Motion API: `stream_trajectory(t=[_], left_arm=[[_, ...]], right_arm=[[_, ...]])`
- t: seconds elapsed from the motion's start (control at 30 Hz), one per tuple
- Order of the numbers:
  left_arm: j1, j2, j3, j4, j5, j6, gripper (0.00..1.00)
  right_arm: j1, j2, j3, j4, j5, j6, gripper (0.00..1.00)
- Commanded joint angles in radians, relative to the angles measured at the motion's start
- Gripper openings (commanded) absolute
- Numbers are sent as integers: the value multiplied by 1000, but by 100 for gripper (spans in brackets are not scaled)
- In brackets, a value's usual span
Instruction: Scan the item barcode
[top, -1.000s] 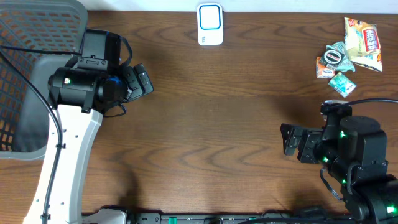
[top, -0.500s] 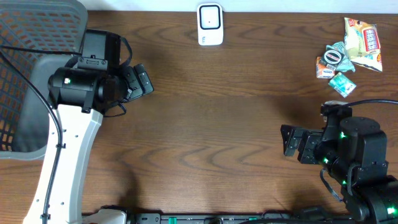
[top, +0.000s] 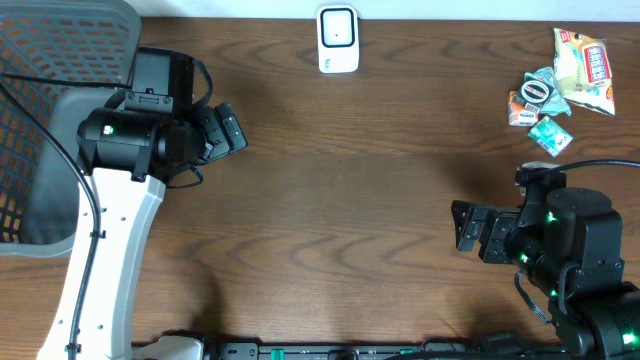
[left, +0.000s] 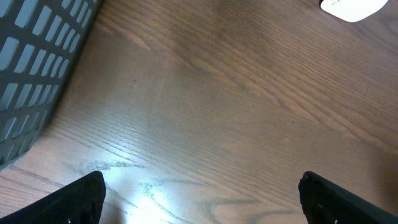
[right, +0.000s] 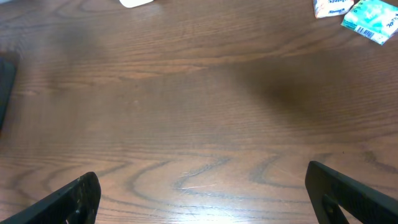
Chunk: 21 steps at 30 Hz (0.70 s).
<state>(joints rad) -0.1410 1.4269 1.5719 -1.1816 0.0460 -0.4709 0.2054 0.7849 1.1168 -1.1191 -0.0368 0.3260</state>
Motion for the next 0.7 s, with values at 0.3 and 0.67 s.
stream_trajectory(t=[0.3, 0.67], left_arm=[[2, -5, 10, -4, -10, 6, 98], [2, -5, 10, -4, -10, 6, 98]], right_arm=[[-4, -10, -2, -18, 12, -10, 99], [-88, -156, -38, -66, 79, -82, 99]])
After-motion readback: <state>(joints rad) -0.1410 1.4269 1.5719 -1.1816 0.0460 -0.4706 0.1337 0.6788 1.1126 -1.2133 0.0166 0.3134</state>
